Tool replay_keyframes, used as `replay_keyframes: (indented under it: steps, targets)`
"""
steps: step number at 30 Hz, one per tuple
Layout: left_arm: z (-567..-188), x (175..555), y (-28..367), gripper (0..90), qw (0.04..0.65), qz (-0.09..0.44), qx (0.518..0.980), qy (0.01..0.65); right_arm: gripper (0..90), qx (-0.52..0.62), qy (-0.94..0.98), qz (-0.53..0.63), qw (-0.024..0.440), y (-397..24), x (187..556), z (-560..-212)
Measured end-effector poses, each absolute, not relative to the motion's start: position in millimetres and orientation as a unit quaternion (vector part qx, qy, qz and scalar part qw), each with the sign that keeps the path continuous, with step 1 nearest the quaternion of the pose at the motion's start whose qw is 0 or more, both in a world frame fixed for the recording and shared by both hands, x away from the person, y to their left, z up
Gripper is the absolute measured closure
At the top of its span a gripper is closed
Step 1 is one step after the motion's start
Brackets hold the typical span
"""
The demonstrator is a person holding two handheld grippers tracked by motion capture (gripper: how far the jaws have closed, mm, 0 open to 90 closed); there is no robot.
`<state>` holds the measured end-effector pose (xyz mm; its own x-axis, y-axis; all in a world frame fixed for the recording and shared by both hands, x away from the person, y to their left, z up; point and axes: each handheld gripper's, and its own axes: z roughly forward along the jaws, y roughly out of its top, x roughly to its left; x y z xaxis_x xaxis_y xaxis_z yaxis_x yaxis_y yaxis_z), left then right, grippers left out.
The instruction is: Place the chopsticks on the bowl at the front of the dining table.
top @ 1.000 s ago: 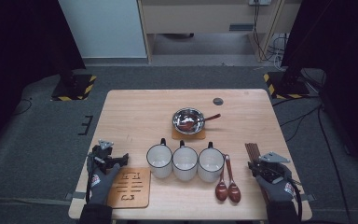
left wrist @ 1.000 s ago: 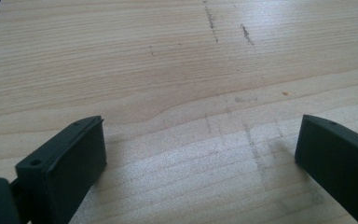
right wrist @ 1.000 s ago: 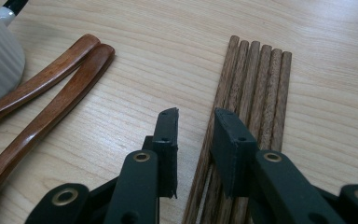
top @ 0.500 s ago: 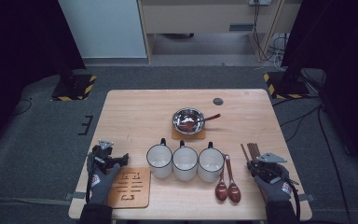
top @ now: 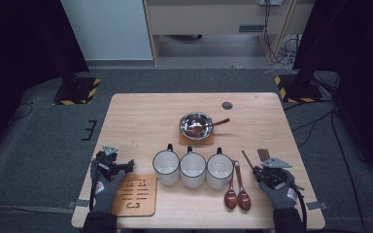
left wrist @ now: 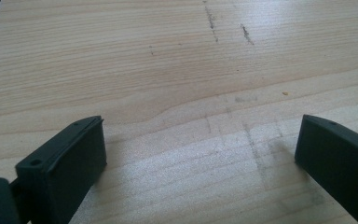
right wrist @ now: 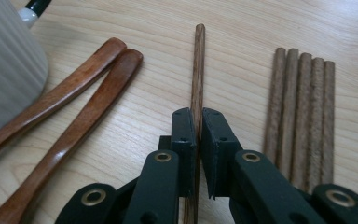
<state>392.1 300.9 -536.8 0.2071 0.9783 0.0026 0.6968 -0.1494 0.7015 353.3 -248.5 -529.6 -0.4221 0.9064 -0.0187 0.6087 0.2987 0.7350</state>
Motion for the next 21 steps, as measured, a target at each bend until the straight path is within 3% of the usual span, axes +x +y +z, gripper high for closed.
replay_keyframes:
  steps: [9,21]
  targets:
    - [-536.8,392.1,300.9,0.8,0.294,0.24,0.719,0.582,79.7,0.491,0.769,0.346,0.22,-252.9,346.9,-527.4]
    - [-536.8,392.1,300.9,0.8,0.294,0.24,0.719,0.582,84.5,0.496,0.771,0.337,0.214,-254.1,344.3,-529.1]
